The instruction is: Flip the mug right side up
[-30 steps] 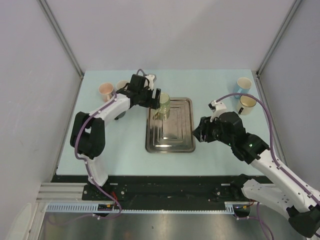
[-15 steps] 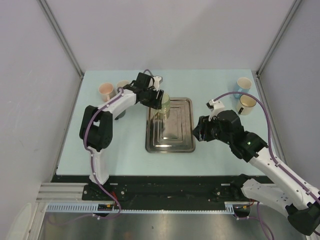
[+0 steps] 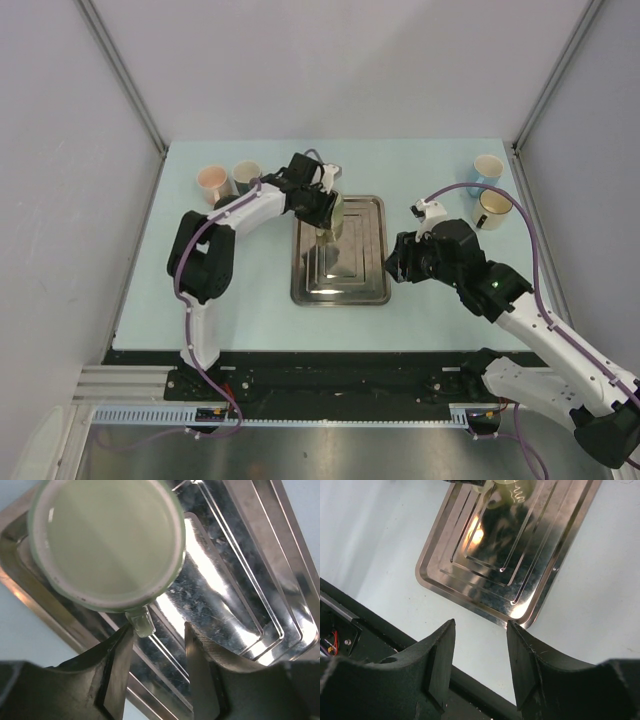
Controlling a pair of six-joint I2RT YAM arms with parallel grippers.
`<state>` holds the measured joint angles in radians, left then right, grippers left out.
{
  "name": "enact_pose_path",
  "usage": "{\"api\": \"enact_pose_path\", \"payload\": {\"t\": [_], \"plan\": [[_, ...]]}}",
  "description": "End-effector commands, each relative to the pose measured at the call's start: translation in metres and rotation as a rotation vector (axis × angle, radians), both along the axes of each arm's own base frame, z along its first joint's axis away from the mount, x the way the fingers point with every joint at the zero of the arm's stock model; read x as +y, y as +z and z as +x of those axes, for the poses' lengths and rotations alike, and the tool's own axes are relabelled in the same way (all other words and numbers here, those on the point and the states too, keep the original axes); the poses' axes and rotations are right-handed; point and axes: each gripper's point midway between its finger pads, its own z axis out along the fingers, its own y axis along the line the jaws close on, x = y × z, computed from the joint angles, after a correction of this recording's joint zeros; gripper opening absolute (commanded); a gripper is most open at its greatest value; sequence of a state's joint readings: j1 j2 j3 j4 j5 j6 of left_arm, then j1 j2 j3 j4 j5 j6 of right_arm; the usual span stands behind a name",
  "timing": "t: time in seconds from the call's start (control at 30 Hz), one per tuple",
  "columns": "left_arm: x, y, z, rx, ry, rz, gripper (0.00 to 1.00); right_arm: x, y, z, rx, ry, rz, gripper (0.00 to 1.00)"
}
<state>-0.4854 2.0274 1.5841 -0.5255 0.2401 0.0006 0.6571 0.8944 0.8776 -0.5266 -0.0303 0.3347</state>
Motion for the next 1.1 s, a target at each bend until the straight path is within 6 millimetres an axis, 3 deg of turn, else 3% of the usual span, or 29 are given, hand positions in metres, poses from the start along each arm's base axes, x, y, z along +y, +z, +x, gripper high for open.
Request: {"api": "enact_pose_path", "payload": {"t": [0.0, 0.43, 1.07], "plan": [[-0.009, 0.018, -0.005, -0.063, -0.075, 0.010, 0.51, 0.002, 0.022, 0.006, -0.056, -0.003, 0.024, 0.50], [-0.004, 0.021, 0.024, -0.086, 0.092, 0.054, 0.60, 0.000, 0.022, 0.005, -0.054, -0.012, 0.017, 0.50], [-0.007, 0.009, 0.031, -0.090, 0.182, 0.078, 0.50, -0.002, 0.016, 0.005, -0.041, -0.015, 0.001, 0.50]]}}
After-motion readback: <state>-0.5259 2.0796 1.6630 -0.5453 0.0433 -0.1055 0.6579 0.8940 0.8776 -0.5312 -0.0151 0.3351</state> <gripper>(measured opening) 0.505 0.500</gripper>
